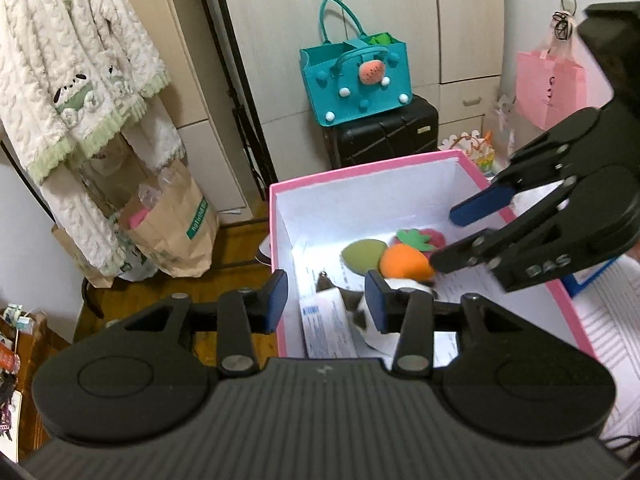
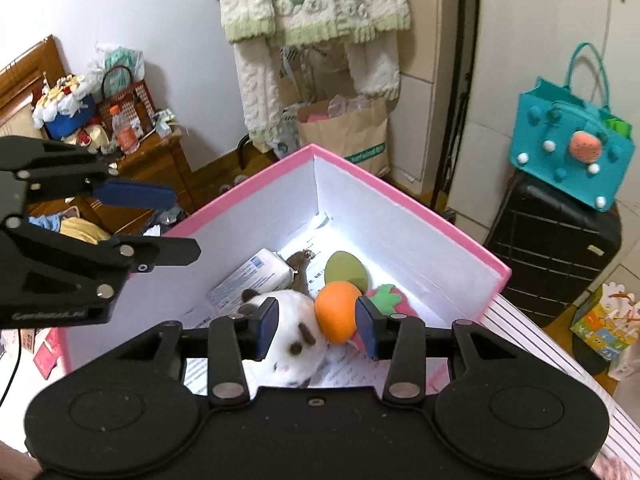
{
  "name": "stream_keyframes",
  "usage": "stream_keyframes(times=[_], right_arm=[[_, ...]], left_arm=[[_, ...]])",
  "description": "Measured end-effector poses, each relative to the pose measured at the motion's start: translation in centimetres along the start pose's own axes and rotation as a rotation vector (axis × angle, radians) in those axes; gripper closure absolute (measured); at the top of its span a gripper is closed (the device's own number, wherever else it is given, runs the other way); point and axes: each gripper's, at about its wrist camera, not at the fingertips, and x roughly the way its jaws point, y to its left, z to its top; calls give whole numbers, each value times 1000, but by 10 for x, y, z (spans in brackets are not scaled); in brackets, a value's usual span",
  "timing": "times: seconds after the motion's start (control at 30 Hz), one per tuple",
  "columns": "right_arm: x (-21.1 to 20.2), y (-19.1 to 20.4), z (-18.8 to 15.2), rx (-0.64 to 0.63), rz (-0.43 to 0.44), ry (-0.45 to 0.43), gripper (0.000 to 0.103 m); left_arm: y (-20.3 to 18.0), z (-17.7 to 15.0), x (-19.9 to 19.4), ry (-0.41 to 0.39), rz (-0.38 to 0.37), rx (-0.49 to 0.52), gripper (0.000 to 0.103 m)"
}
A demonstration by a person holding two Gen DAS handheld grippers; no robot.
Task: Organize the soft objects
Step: 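Lower into the box and open both tools to release sponge and tube, then withdraw both tools from the box toward the blue wipes packet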
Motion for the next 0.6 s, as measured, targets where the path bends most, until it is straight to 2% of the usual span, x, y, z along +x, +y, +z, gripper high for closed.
stream_keyframes(times=[0.2,0.6], right_arm=[[-46,11,-16,19,4,-31,55],[-118,39,-48,16,36,-85,53]], left_arm=[[-2,-5,-23,36,-77,-22,57],[-30,-22,-82,47,-166,35,47]])
